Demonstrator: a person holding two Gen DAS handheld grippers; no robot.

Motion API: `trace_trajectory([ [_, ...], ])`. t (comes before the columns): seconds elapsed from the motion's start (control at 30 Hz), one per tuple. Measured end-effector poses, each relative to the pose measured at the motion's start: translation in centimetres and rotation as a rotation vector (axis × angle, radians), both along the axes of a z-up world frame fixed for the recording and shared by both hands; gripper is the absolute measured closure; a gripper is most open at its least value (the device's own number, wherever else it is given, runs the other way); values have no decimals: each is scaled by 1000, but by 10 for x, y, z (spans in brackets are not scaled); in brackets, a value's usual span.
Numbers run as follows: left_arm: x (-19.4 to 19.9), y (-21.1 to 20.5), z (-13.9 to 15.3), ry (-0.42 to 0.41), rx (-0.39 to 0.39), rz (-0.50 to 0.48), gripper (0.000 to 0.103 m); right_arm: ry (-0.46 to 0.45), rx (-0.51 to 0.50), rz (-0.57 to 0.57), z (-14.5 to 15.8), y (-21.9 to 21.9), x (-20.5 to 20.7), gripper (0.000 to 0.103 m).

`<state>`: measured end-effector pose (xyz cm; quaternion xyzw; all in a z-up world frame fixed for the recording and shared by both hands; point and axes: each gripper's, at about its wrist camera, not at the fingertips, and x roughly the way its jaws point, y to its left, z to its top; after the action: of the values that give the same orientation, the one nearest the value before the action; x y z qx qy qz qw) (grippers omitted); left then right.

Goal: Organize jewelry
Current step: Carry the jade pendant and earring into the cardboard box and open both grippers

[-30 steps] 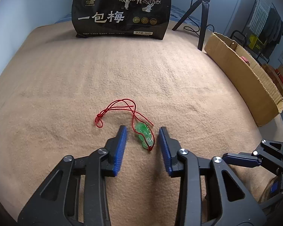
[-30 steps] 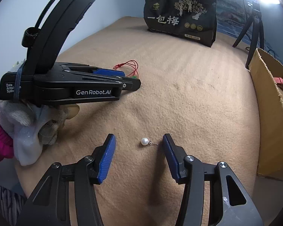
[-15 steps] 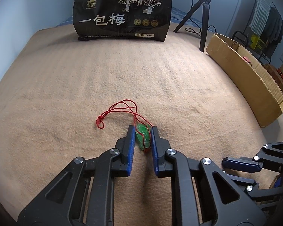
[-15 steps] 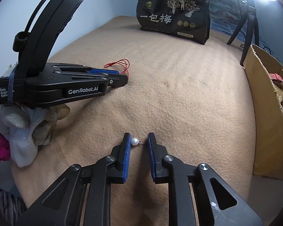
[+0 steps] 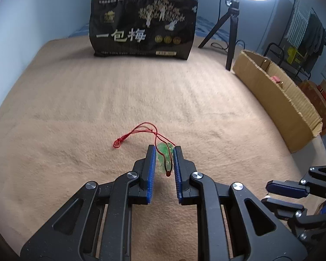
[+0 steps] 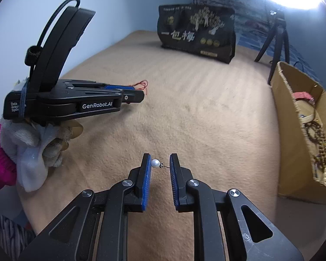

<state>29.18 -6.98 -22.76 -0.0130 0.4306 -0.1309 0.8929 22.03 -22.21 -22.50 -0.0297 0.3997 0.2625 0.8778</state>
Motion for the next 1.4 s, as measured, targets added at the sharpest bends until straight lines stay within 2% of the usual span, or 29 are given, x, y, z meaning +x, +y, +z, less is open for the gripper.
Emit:
trace_trajectory([
  [0.27, -9, -4, 30, -51, -23, -17, 88, -54, 25, -50, 26, -30, -13, 88],
  [0.43, -11, -11, 49, -87, -58, -35, 88, -113, 7, -91, 46, -53, -17, 88],
  [0.8, -7, -53, 85, -147, -101, -109, 88, -183, -11, -234, 75, -123, -20, 88],
  [1.13, 15, -110, 116, -205, -128, -187, 88, -198, -11, -314, 80, -160, -8, 88],
  [1.4, 40, -159, 127, -220, -141, -246, 88, -176, 12, -354, 77, -181, 7, 88],
])
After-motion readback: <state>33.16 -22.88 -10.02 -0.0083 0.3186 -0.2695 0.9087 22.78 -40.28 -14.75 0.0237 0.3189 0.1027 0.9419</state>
